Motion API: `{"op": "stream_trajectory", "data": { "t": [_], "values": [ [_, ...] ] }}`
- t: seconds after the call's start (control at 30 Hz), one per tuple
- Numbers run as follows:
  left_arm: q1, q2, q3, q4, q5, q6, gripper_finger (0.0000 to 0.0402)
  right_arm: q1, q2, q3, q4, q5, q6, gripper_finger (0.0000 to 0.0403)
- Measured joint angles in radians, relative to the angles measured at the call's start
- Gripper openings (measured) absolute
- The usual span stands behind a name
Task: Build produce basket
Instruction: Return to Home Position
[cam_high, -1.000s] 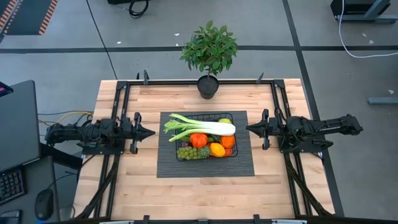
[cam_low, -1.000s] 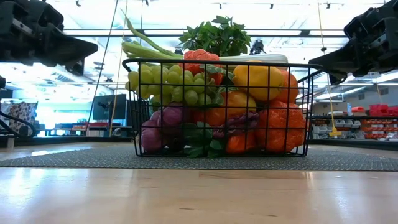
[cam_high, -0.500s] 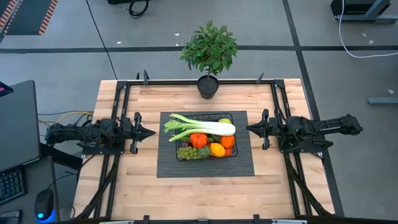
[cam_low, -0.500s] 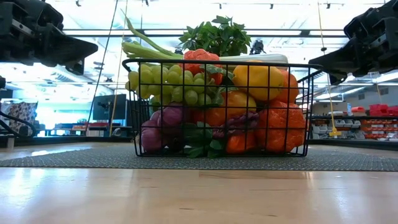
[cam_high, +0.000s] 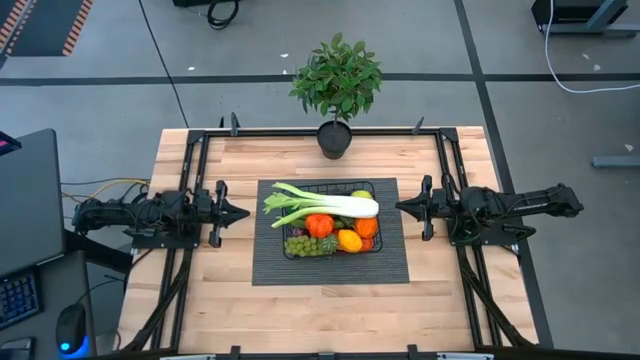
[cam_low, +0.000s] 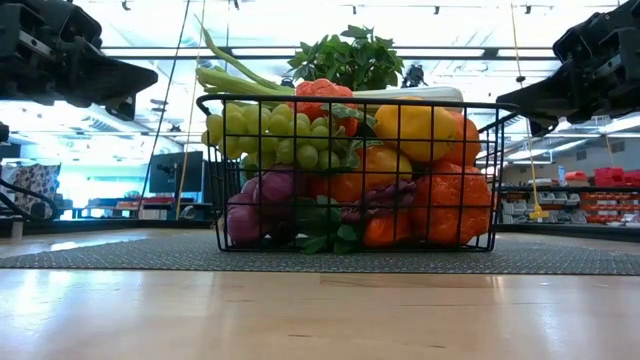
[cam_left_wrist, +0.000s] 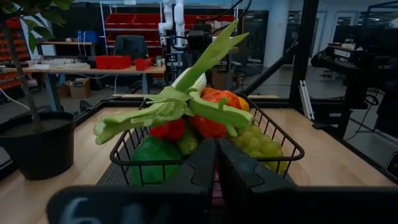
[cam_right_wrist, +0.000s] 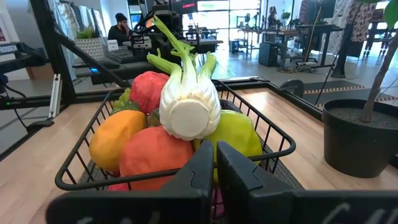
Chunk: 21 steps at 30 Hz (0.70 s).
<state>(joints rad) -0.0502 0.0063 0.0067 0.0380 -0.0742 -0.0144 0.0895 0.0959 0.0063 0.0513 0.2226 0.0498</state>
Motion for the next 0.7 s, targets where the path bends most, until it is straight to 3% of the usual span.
{"op": "stream_trajectory", "data": {
  "t": [0.7],
  "values": [
    [0.0, 0.0, 0.0, 0.001, 0.0, 0.0, 0.0032, 0.0, 0.0, 0.0, 0.0, 0.0, 0.0, 0.0027]
  ]
}}
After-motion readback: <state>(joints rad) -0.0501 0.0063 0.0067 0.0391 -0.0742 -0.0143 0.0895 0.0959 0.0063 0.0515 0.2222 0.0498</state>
